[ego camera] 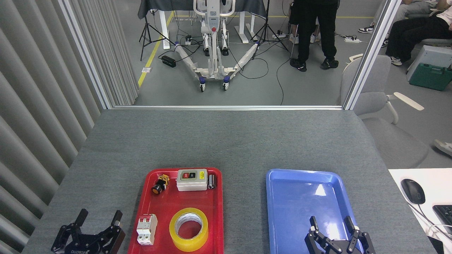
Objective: Place and move tape with both arms
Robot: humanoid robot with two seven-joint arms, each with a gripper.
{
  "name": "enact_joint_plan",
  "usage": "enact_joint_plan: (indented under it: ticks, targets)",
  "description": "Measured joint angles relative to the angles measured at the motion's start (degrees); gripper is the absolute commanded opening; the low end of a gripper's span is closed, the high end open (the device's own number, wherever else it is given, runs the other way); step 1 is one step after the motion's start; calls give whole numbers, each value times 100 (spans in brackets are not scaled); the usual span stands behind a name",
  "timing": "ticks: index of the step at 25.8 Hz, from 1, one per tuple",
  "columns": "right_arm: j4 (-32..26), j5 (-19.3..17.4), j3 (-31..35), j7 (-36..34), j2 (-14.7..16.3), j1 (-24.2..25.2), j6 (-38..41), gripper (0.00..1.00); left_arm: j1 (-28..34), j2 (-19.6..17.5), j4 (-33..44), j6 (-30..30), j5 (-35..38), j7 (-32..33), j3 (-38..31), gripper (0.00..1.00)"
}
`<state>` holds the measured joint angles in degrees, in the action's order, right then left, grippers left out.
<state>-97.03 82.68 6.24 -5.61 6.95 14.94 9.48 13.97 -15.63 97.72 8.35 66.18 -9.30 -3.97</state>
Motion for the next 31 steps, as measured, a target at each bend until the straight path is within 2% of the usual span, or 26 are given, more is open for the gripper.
enact_joint_plan:
  ticks: [19,31]
  targets:
    - [-6,-3,0,12,-6,8,0,100,-57,24,-76,43,0,-12,9,100]
    - [-25,-1,1,-2,-1,3,0,100,-226,47,-69,412,-150,-22,1,100]
